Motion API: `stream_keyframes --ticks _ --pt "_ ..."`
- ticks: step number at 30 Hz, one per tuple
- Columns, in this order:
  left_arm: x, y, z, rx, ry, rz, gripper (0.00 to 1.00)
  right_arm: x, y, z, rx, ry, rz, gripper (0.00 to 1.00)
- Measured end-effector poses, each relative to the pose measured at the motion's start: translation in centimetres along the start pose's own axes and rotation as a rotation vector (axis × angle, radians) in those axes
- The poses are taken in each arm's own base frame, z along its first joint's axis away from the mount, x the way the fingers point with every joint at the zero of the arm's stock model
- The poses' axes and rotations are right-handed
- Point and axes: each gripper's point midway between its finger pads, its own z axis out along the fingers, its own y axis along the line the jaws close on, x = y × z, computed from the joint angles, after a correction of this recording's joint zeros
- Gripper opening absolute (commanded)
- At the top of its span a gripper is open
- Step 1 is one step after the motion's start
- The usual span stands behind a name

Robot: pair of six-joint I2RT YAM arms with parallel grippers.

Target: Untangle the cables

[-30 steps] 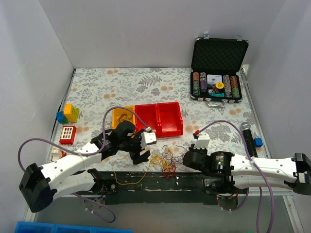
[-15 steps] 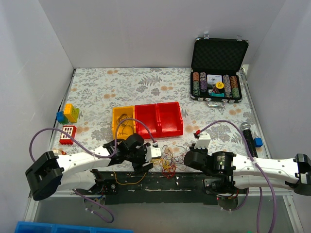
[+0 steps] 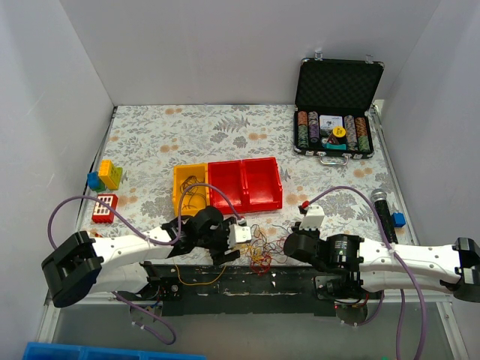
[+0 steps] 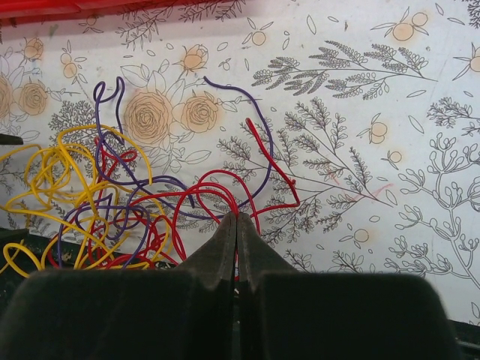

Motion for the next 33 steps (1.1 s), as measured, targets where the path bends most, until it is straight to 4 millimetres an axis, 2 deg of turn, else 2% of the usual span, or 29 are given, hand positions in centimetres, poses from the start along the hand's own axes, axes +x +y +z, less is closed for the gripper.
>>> stream_keyframes --ticks 2,7,13,16,17,22,28,31,33 --pt "0.3 -0.3 0.1 0.016 0.002 0.025 0.72 0.1 -0.1 0.1 0.003 0.001 -0.003 0.02" --pt "3.0 -1.2 0.1 0.045 0.061 0.070 0.71 0.1 -0.2 0.1 0.002 0.001 -0.002 0.02" --pt "2.9 -0.9 0.2 0.027 0.047 0.083 0.66 0.1 -0.1 0.1 -0.002 -0.001 0.002 0.01" --pt "2.8 -1.0 0.3 0.031 0.043 0.084 0.52 0.1 0.0 0.1 -0.003 -0.001 0.003 0.01" --pt "2.8 -1.1 0.3 0.037 0.041 0.084 0.44 0.1 0.0 0.1 -0.003 -0.001 0.003 0.01" --pt "2.6 -2.4 0.3 0.092 0.031 0.085 0.23 0.2 -0.1 0.1 -0.004 0.000 0.004 0.01" --pt "2.9 -3.1 0.1 0.120 0.016 0.090 0.10 0.3 -0.3 0.2 -0.016 -0.003 0.015 0.01" --pt "2.9 -2.0 -0.1 0.066 0.021 0.111 0.00 0.5 -0.4 0.2 -0.015 -0.002 0.014 0.01" --pt "3.1 -1.2 -0.2 0.026 0.031 0.128 0.00 0.4 -0.4 0.2 -0.015 -0.003 0.014 0.01"
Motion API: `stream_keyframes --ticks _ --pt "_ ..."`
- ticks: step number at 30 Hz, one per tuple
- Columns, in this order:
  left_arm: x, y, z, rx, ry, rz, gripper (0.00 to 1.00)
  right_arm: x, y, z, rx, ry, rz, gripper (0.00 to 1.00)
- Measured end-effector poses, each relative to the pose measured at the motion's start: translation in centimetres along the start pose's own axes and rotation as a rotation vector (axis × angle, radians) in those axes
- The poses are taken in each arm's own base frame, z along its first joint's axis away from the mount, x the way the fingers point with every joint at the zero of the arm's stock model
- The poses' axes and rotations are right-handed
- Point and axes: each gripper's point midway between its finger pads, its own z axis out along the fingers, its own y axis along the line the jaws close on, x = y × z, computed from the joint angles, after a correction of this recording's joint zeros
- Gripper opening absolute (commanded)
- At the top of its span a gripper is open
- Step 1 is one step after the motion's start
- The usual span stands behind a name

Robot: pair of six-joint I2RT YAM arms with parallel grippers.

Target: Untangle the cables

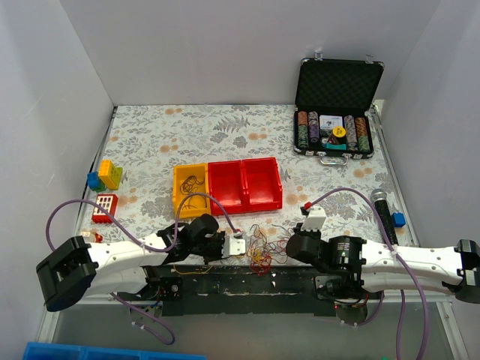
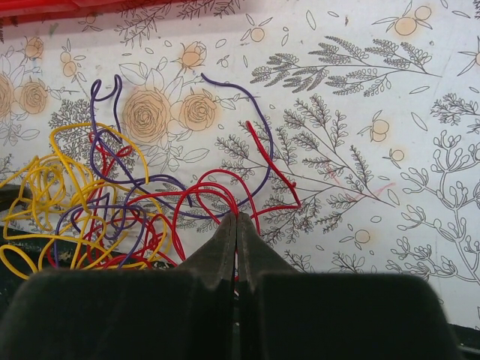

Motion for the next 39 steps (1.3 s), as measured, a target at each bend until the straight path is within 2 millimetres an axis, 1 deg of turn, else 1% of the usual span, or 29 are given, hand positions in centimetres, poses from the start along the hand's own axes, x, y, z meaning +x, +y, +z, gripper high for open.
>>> stream_keyframes --ticks 7,12,15,19,21,23,25,28,30,32,33,35,36,37,39 --pt "0.7 2.0 -0.5 -0.097 0.050 0.052 0.00 0.0 0.0 0.0 0.001 -0.001 0.000 0.01" --pt "1.4 3.0 -1.7 -0.137 0.118 0.078 0.00 0.0 -0.2 0.0 0.008 -0.001 0.003 0.01" --pt "0.9 3.3 -2.5 -0.140 0.133 0.078 0.00 0.1 -0.4 0.0 0.018 0.003 0.008 0.01" --pt "-0.6 3.7 -3.5 -0.154 0.121 0.072 0.00 0.3 -0.7 0.1 0.033 0.006 0.010 0.01" --pt "-1.6 4.1 -4.3 -0.168 0.109 0.071 0.00 0.5 -1.0 0.2 0.050 0.012 0.008 0.01" --pt "-3.2 4.6 -5.4 -0.184 0.087 0.075 0.00 0.8 -1.5 0.2 0.074 0.021 0.003 0.01" --pt "-5.7 5.4 -6.8 -0.210 0.046 0.086 0.00 1.1 -2.0 0.3 0.100 0.030 -0.002 0.01" --pt "-10.2 6.8 -9.4 -0.261 -0.045 0.108 0.00 1.4 -2.5 0.4 0.128 0.038 -0.005 0.01" --pt "-13.3 7.4 -11.6 -0.295 -0.116 0.120 0.00 1.5 -2.7 0.5 0.140 0.041 -0.006 0.01" --pt "-15.7 7.6 -13.6 -0.316 -0.179 0.128 0.00 1.6 -2.8 0.5 0.145 0.042 -0.008 0.01" --pt "-16.1 7.6 -14.0 -0.318 -0.191 0.129 0.00 1.6 -2.8 0.5 0.145 0.042 -0.009 0.03" --pt "-16.6 7.4 -14.7 -0.316 -0.209 0.126 0.00 1.4 -2.7 0.5 0.144 0.034 -0.016 0.12" --pt "-16.5 7.2 -14.7 -0.309 -0.205 0.122 0.00 1.1 -2.5 0.4 0.140 0.027 -0.021 0.18" --pt "-16.2 7.1 -14.7 -0.300 -0.196 0.119 0.00 0.6 -2.1 0.3 0.128 0.016 -0.024 0.22" --pt "-15.7 6.7 -14.4 -0.280 -0.175 0.113 0.00 -1.1 -0.6 -0.3 0.081 -0.023 -0.020 0.30"
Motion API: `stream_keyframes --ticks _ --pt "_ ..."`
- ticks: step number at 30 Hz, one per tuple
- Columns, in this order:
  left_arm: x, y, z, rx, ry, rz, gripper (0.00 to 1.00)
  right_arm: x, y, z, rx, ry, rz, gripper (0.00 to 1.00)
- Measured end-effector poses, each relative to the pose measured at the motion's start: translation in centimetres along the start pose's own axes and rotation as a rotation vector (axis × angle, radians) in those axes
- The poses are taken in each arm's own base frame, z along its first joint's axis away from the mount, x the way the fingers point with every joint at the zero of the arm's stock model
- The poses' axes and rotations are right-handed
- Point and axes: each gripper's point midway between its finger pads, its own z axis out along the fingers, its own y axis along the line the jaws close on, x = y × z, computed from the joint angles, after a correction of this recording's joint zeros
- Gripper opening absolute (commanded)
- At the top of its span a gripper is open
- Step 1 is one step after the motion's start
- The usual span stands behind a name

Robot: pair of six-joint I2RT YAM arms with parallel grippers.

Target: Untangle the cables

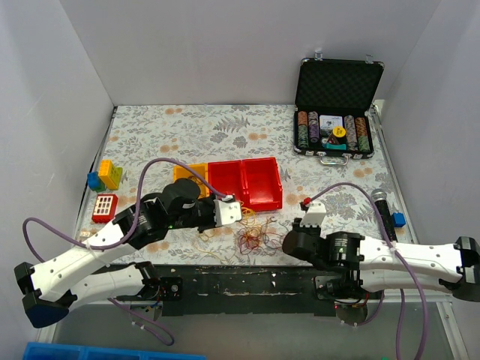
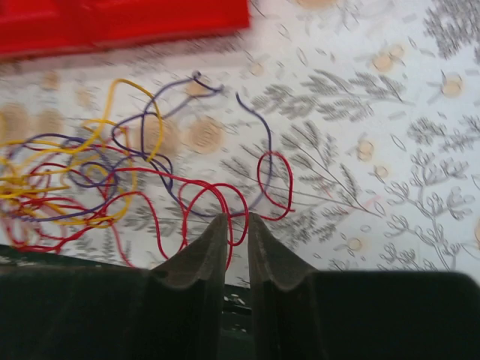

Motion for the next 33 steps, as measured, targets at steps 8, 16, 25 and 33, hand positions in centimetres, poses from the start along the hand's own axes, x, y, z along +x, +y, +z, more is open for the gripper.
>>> stream_keyframes --ticks 8,16,25,33 --pt "0.3 -0.9 0.1 0.041 0.008 -0.024 0.00 -6.1 8.0 -2.6 -0.317 -0.176 -0.038 0.52" --pt "0.0 -0.8 0.2 0.040 0.007 -0.038 0.00 -4.8 13.8 -1.6 -0.567 -0.250 -0.167 0.57" --pt "-2.0 0.6 -0.8 -0.001 -0.040 -0.094 0.00 -3.7 16.9 -0.4 -0.685 -0.321 -0.222 0.62" --pt "-2.5 1.1 -1.1 -0.016 -0.058 -0.138 0.00 -5.3 19.3 -0.6 -0.691 -0.359 -0.241 0.59"
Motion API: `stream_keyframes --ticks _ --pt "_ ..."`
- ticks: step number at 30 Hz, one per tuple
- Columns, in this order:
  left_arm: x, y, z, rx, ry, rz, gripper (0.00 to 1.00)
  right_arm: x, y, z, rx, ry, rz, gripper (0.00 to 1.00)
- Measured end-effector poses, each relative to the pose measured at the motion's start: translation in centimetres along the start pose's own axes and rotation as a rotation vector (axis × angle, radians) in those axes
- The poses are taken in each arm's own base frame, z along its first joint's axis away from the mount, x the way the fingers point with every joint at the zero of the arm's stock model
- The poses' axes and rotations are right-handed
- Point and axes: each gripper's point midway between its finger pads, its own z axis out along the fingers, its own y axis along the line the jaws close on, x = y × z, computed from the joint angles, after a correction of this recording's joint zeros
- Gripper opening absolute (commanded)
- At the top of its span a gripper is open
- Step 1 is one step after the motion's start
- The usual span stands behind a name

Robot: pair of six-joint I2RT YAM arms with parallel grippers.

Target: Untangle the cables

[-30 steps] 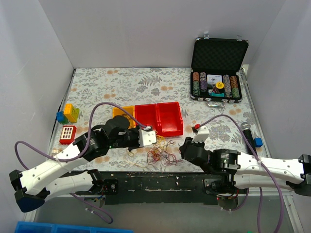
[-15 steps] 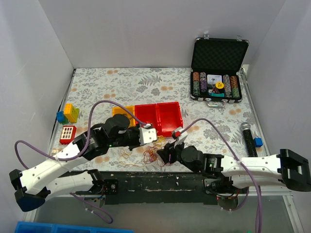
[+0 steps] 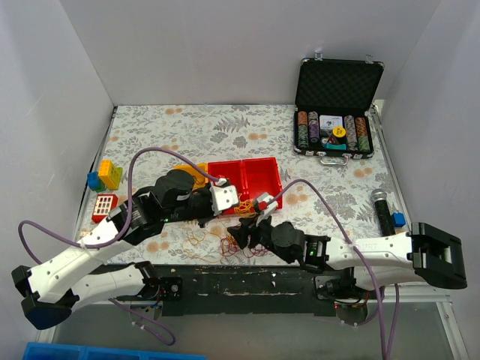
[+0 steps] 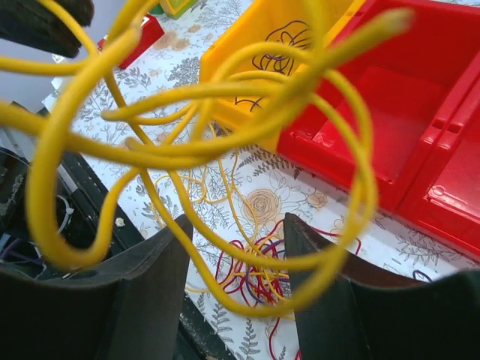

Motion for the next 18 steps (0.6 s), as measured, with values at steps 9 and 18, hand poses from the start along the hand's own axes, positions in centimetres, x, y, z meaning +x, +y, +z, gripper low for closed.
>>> stream_keyframes --ticks 9,18 --pt "1.0 -0.1 0.8 -0.007 0.014 -0.020 0.00 -2.5 -2.1 -5.8 -0.024 -0.099 0.126 0.63" --pt "3.7 5.6 5.8 -0.281 0.119 -0.112 0.00 -2.9 -4.6 -8.1 0.078 -0.074 0.147 0.66"
